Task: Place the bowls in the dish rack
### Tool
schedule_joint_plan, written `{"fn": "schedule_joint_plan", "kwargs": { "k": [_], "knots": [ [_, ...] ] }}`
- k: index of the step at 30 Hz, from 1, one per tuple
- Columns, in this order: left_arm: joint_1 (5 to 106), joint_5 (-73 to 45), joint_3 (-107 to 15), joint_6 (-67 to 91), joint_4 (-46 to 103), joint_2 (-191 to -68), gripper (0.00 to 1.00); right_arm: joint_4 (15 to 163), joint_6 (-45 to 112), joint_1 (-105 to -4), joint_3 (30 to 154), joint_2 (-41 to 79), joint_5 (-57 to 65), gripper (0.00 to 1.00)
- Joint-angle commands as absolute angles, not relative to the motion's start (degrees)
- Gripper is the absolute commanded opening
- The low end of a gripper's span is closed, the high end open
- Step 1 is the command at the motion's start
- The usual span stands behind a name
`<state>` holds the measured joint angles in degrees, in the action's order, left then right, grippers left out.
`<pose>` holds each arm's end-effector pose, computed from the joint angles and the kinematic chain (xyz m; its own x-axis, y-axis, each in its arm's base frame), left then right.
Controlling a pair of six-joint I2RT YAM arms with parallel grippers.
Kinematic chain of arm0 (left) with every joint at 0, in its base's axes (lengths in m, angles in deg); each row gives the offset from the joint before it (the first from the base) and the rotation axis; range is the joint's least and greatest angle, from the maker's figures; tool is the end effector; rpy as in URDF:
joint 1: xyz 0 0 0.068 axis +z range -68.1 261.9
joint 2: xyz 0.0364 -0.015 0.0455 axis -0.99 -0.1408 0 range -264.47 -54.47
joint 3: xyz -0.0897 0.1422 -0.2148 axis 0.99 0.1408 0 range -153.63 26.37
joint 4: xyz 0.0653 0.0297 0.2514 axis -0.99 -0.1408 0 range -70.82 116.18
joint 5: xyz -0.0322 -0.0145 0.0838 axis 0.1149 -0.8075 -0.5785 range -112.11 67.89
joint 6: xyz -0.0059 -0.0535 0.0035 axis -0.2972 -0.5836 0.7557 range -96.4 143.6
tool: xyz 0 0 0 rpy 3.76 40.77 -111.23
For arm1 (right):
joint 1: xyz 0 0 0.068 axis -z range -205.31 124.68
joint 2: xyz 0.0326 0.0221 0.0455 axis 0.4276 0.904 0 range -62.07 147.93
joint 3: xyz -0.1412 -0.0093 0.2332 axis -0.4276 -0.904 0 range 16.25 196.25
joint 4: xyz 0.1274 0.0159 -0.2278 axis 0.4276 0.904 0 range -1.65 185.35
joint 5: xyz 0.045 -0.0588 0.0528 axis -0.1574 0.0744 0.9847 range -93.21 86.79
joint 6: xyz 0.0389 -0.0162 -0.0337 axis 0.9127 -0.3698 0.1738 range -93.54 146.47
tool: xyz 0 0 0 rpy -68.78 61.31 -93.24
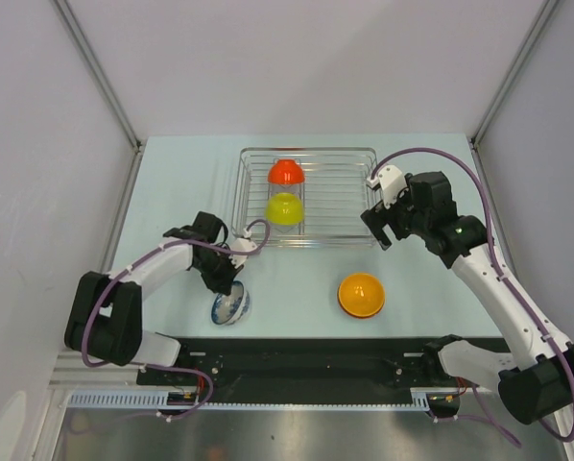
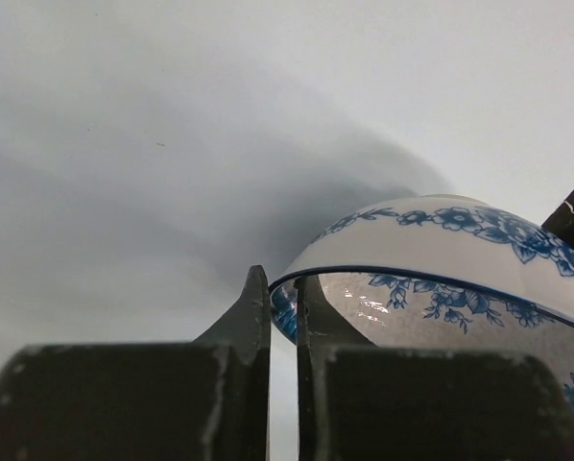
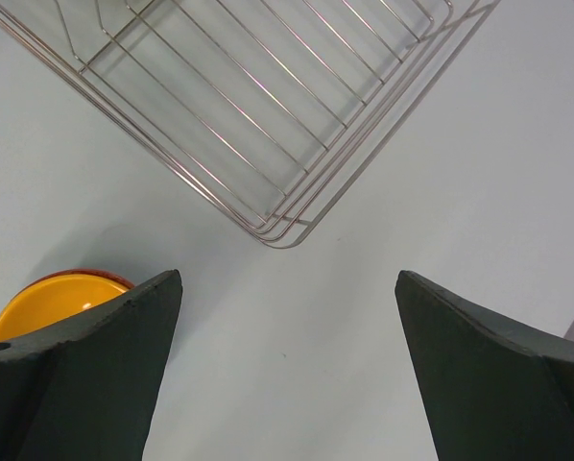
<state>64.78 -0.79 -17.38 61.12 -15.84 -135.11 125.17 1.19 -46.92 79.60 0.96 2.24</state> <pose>0.2156 -0.0799 0.1696 -0.5361 0.7589 -0.3698 0.8417 0.5138 -0.1658 0.2153 0.0890 0.3450 -0.3134 -0.5812 -0.7510 -0.6318 0.7180 -0.2920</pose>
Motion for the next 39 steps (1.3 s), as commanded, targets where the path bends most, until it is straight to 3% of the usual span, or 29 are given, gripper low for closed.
{"fn": "schedule_joint_plan", "kwargs": {
  "k": [1,20,33,39],
  "knots": [
    [64.2,-1.2,-14.9,62.4,-12.3,-135.6,0.0,123.9,2.0,-46.8,79.5,0.4,2.5,1.0],
    [64.2,0.7,-28.5,53.9,-22.4,-121.4,0.0,126.0,3.5,-46.8,85.1,3.9,8.4,1.0],
    [64.1,7.6,-45.4,49.8,-28.8,-124.7,0.0,126.2,7.3,-49.8,91.2,9.1,15.3,1.0],
    [62.5,9.1,-56.2,40.7,-22.4,-131.1,0.0,123.1,13.9,-50.3,97.6,13.9,19.8,0.99]
  ]
}}
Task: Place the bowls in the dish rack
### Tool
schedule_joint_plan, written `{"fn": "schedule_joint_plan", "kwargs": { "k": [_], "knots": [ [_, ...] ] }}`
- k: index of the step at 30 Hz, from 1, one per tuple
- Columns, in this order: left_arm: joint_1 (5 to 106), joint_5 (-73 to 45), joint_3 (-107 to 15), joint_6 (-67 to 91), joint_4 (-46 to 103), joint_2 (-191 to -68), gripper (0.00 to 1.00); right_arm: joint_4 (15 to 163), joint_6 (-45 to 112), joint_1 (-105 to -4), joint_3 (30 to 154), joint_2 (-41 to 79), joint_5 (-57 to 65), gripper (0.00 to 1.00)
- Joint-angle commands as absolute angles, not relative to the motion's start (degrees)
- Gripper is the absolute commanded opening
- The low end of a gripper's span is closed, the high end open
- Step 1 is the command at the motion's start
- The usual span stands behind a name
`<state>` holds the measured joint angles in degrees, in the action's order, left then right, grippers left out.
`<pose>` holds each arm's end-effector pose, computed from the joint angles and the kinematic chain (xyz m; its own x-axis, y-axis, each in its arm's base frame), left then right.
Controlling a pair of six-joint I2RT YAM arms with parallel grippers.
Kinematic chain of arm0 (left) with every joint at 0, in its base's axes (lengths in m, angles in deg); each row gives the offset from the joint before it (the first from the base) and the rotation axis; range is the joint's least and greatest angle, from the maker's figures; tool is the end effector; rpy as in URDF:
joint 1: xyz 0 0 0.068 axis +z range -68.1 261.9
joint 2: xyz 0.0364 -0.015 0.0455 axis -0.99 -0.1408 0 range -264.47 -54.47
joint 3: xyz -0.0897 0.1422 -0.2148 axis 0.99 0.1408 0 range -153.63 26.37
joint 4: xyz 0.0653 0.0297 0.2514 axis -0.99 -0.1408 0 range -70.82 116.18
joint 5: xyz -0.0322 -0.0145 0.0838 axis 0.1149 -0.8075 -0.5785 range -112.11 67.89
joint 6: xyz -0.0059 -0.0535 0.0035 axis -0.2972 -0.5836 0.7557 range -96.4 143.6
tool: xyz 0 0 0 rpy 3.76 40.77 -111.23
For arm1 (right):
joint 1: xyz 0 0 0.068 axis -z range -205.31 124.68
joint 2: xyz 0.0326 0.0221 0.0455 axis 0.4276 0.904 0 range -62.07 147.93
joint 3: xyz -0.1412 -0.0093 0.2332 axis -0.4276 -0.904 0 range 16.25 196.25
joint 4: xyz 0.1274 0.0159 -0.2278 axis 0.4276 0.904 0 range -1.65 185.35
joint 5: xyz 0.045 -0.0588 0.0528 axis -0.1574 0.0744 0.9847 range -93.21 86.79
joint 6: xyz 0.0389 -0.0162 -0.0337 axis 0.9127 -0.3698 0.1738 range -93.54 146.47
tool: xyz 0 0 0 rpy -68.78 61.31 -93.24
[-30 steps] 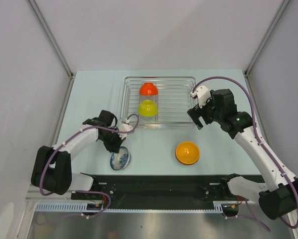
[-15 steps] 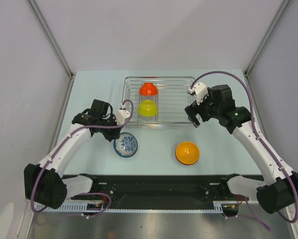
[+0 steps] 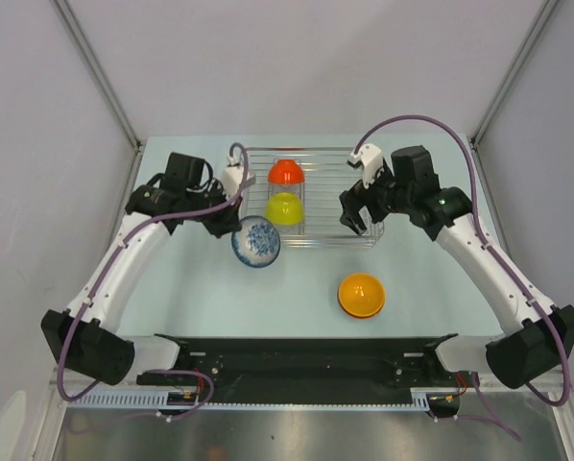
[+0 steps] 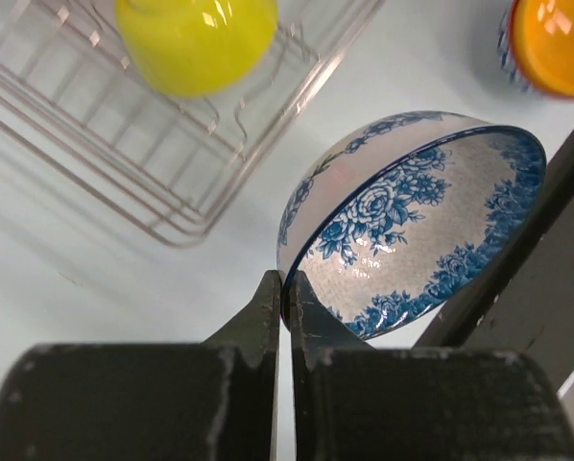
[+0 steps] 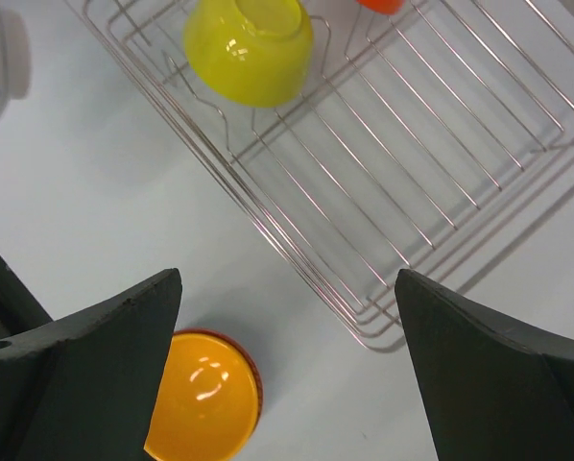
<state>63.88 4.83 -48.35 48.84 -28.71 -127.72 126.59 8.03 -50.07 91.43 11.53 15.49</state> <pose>0.2331 -0.0927 0.3475 -0.4637 0.5506 -0.6941 0.8073 0.5853 -0.0749 0.2451 0.1257 0.3691 -0.3152 -0.4751 -0.8215 -0.7694 0.6348 -0.0719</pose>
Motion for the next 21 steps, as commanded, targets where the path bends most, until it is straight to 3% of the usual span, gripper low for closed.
{"fn": "schedule_joint_plan", "kwargs": {
  "k": [1,9,15,21],
  "knots": [
    [62.0,8.6,-57.4,38.9,-20.2,-133.5,0.0,121.8,14.8,-50.3,98.3,14.4,20.2,0.99],
    [58.1,5.0,-72.0,33.4,-15.4,-149.9,0.0,118.4,19.3,-50.6,104.6,19.8,19.8,0.92],
    [55.9,4.0,-83.9,32.0,-17.3,-161.4,0.0,116.8,18.6,-51.9,107.5,23.9,13.2,0.81],
    [55.3,5.6,-90.5,31.2,-17.9,-165.4,0.0,111.0,16.0,-52.9,103.6,24.8,7.3,0.69]
  ]
}}
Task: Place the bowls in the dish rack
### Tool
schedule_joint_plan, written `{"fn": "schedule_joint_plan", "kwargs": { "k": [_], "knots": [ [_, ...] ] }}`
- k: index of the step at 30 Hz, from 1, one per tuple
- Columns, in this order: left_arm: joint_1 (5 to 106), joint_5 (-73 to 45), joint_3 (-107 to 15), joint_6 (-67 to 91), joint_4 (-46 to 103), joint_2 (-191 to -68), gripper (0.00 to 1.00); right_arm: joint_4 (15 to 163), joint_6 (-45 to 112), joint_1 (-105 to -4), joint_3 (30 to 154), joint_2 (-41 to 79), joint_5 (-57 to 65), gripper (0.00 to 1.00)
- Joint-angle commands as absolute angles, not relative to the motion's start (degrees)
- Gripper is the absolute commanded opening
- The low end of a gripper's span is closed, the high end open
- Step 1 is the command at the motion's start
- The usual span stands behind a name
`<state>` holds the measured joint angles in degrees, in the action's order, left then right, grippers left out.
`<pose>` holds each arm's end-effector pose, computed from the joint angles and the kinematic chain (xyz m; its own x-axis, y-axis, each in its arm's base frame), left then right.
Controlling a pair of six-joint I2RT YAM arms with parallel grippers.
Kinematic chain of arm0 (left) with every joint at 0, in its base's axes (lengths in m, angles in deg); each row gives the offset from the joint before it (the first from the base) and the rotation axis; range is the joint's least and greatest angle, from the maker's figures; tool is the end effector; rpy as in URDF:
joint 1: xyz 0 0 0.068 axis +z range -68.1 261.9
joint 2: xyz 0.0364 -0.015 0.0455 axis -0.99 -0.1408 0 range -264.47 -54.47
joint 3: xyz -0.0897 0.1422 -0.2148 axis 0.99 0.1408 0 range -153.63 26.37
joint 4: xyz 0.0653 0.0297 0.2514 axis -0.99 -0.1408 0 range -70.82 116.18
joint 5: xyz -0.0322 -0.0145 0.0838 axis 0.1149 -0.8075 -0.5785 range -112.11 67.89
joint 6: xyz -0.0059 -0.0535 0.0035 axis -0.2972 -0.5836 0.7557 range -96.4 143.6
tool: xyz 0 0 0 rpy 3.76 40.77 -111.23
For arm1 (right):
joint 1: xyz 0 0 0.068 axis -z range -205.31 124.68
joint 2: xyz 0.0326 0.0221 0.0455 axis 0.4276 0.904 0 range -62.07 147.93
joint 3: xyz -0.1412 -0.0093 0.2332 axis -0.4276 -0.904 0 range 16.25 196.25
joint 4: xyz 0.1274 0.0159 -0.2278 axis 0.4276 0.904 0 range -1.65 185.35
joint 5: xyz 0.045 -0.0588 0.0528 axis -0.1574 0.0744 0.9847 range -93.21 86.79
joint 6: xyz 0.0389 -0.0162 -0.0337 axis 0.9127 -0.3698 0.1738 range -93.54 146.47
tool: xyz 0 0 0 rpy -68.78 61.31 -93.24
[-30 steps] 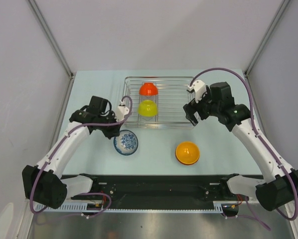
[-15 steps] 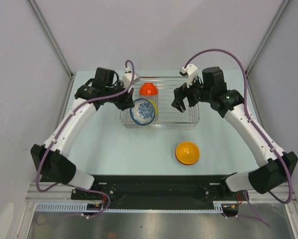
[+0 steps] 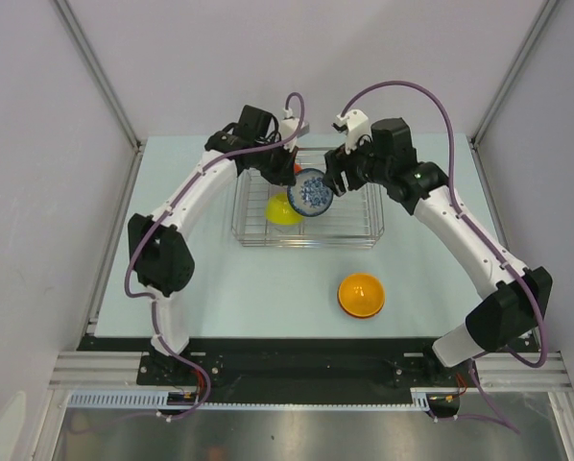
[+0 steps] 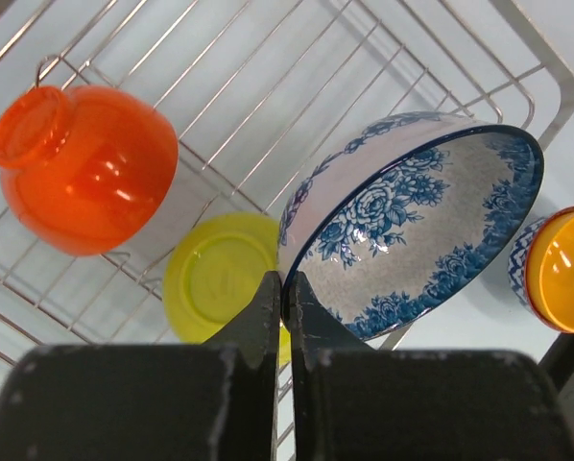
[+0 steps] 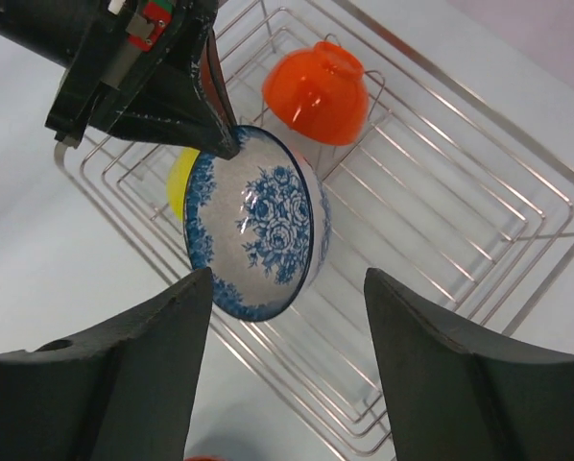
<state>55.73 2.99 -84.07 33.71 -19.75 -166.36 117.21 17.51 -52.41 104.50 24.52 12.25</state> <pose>0.3854 -0.2062 0.3339 -0.5348 0.4400 -0.7214 0.7629 0.6184 -0.1884 0.3018 0.1651 0.3946 -0.3009 -0.3224 -0.8975 -0.7055 0.7085 -0.0179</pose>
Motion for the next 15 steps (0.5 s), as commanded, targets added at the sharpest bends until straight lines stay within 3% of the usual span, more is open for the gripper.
{"fn": "schedule_joint_plan", "kwargs": {
  "k": [1,10,15],
  "knots": [
    [55.2,5.7,-90.4,31.2,-17.7,-165.5,0.0,110.8,15.7,-52.9,103.4,24.9,7.0,0.68],
    [55.2,8.2,-87.4,29.5,-15.5,-163.0,0.0,105.5,13.6,-53.5,98.6,25.4,2.5,0.58],
    [55.1,8.9,-86.7,29.1,-15.0,-161.9,0.0,103.9,12.9,-54.2,96.7,24.8,0.5,0.43]
  ]
}}
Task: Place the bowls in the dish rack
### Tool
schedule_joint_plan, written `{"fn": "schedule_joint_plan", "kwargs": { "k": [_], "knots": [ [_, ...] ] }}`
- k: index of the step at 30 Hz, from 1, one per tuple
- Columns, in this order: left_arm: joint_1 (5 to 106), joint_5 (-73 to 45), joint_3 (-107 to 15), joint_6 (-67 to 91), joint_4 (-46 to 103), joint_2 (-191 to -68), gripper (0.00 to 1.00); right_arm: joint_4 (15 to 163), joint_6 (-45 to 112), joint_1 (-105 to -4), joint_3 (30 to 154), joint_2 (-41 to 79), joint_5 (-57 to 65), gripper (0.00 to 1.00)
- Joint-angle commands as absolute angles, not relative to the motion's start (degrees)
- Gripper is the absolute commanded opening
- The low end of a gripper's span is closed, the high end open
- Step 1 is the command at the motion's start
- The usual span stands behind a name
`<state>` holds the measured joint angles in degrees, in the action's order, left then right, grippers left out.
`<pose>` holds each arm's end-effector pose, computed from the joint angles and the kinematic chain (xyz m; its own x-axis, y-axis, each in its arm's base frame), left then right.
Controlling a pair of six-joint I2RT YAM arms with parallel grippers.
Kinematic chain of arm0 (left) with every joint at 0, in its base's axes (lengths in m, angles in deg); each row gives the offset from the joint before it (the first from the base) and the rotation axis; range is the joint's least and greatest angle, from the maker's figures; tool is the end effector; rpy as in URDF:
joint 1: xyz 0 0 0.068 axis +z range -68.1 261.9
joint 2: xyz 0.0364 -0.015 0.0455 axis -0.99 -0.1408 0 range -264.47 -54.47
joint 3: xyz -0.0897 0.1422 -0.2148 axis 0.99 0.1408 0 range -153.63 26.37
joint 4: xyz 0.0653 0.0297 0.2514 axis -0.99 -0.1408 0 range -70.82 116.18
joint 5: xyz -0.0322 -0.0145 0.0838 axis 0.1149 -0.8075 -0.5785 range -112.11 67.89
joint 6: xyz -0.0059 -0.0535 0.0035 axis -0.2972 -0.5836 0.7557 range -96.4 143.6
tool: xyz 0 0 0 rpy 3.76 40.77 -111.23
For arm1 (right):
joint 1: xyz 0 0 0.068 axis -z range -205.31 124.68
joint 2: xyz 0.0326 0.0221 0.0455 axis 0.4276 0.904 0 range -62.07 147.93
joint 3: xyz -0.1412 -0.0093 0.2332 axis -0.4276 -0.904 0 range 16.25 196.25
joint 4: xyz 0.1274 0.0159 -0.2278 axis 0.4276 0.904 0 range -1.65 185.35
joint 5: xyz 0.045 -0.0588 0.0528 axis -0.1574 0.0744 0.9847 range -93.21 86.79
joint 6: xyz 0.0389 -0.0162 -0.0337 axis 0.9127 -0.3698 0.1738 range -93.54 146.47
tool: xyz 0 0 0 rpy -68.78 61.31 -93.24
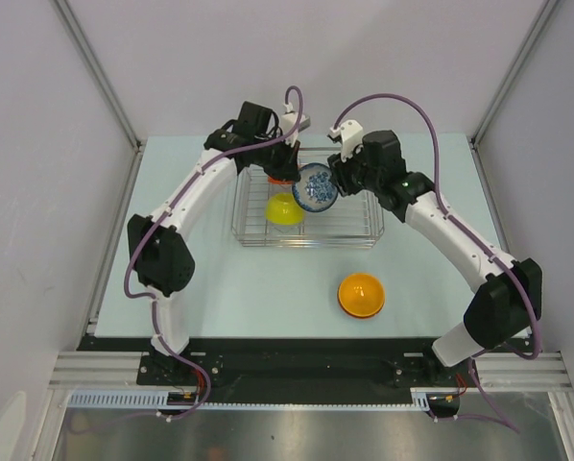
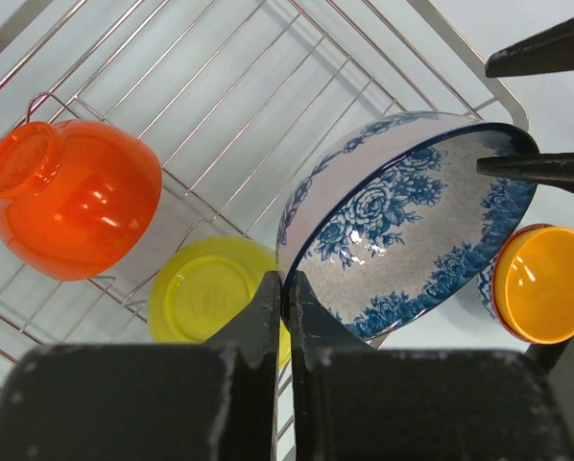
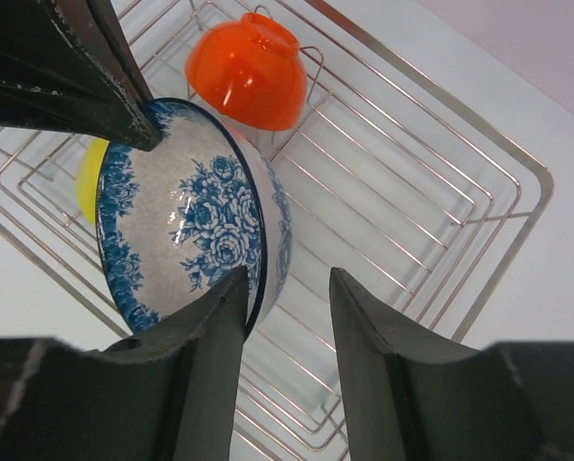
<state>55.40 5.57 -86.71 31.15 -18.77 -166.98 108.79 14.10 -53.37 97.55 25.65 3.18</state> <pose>0.3872 -0.2115 0.3459 -0.5296 0.3941 -0.7512 0.7685 0.5978 -0.2282 0.3134 0.1716 0.3601 -0.2707 -0.3853 -0.8822 -0.6276 0.7655 -0.1418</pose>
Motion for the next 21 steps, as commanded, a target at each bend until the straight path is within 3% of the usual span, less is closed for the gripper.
{"fn": "schedule_joint_plan", "kwargs": {
  "k": [1,11,16,21],
  "knots": [
    [55.2,8.8,-86.5,29.1,-15.0,-161.8,0.0,103.6,12.8,-54.3,96.1,24.6,0.4,0.43],
    [55.1,8.9,-85.1,29.1,-14.7,-160.7,0.0,102.5,12.1,-55.4,94.9,25.2,-1.2,0.34],
    [54.9,9.0,-84.8,29.2,-14.9,-160.4,0.0,101.1,11.4,-56.3,93.9,25.3,-3.1,0.11],
    [54.8,9.7,-84.4,29.8,-15.2,-159.8,0.0,100.7,11.6,-56.7,93.6,25.9,-3.1,0.0]
  ]
}}
